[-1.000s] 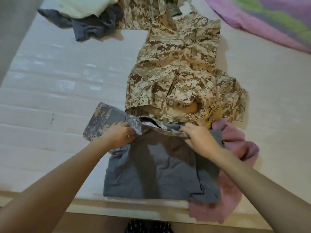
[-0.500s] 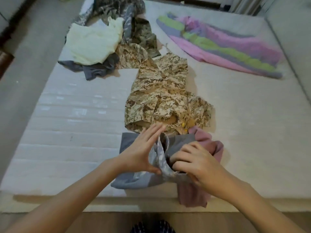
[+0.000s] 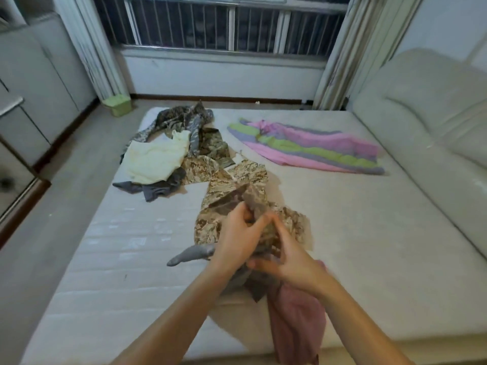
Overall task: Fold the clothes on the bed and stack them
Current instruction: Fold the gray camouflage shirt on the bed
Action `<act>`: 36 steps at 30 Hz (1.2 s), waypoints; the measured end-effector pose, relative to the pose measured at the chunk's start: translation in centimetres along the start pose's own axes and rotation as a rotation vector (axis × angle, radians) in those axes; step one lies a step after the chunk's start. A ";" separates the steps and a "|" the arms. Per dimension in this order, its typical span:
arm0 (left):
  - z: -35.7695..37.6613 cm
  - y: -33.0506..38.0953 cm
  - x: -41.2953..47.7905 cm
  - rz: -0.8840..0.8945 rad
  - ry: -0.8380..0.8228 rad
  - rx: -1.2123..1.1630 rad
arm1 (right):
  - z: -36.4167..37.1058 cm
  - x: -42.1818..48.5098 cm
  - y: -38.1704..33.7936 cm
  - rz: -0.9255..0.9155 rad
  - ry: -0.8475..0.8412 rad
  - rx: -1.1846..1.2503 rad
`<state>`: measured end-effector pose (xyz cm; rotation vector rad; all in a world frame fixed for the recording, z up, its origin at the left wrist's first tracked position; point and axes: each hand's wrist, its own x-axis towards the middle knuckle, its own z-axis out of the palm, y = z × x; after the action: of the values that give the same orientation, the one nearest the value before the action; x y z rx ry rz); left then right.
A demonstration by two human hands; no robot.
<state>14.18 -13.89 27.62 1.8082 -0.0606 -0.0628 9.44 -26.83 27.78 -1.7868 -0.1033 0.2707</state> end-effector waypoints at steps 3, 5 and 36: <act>-0.6 2.8 -0.7 0.128 -0.273 0.024 | -0.8 1.7 -1.2 -0.008 0.345 0.098; -2.8 3.1 -0.8 0.212 -0.283 0.082 | -2.2 2.5 -1.7 0.064 0.482 0.042; -9.5 8.1 10.5 0.597 -0.012 0.689 | -20.3 3.9 -6.6 -0.121 0.416 -0.592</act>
<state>25.26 -7.39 37.60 2.3966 -0.6970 0.4184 18.57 -43.67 37.92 -2.3749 0.0091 -0.2503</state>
